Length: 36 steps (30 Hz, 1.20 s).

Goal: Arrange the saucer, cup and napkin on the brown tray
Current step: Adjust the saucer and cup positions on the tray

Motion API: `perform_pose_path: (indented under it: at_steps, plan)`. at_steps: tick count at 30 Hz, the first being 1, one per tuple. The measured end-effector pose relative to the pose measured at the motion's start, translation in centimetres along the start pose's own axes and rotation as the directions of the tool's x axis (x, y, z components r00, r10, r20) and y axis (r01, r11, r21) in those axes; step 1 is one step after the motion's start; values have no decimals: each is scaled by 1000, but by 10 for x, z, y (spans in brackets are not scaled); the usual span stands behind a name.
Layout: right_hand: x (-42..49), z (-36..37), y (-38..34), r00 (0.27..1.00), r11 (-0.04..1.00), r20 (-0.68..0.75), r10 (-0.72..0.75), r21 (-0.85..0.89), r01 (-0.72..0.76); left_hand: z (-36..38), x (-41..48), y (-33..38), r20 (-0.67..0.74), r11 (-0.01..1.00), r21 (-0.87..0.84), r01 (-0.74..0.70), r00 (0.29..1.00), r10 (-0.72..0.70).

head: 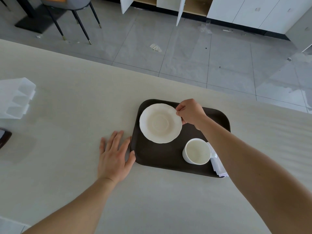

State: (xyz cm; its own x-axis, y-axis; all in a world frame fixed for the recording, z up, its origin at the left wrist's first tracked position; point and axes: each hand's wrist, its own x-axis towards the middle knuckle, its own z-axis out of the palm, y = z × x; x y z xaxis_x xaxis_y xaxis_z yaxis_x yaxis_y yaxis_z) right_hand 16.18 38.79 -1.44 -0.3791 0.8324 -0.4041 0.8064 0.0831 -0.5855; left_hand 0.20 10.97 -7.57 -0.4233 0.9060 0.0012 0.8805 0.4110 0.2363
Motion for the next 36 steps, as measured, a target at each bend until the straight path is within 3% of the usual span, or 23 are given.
perform_pose_path:
  at_steps: [36]
  plan:
    - [2, 6, -9, 984, 937, -19, 178, 310, -163, 0, -1, 0, -6, 1000, -13, 0, 1000, 0]
